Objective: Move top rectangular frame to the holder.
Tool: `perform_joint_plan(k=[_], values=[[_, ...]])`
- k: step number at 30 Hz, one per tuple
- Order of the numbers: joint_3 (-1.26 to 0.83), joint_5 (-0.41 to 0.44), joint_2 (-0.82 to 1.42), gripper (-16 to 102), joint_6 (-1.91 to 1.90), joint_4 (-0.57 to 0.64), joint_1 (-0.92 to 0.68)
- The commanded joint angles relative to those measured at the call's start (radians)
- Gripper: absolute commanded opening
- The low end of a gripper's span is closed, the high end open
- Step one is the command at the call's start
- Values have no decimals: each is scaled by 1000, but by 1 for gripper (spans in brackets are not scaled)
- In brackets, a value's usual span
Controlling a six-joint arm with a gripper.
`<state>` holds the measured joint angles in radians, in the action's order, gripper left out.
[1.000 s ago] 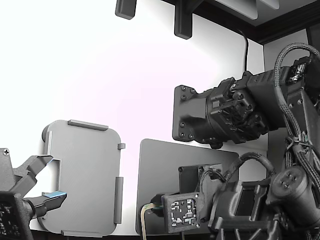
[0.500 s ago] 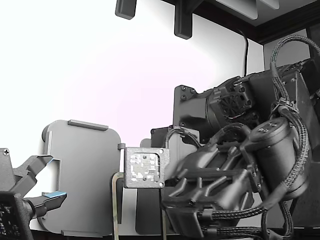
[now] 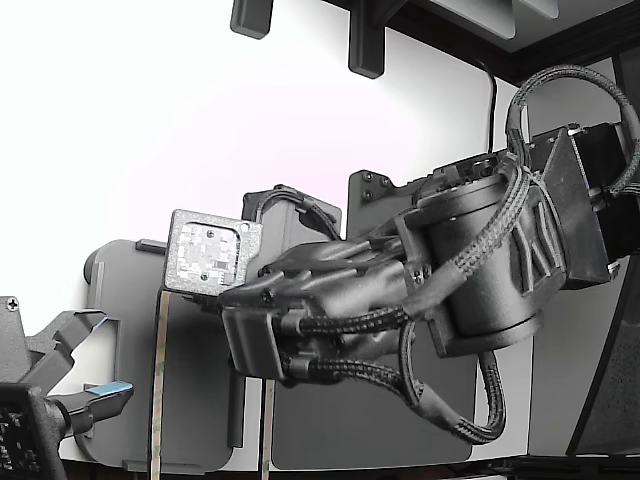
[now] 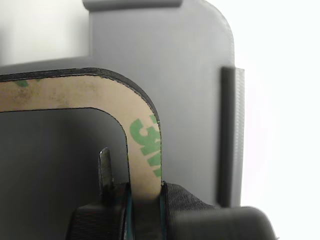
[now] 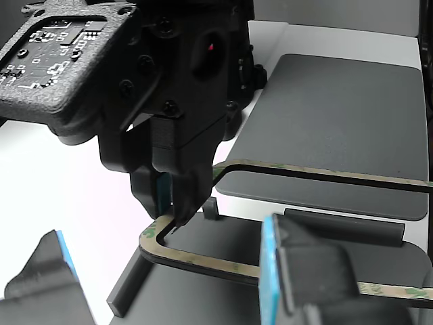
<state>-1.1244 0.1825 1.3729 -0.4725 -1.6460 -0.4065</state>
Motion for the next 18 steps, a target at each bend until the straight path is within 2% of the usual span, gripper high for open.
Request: perform_joint_plan(k=[1,7,18], values=[[34,-17,21,-11,20,-9,38],[69,-57,-5,-11,89,-9,83],[155,-54,-107,-11,117,-9,118]])
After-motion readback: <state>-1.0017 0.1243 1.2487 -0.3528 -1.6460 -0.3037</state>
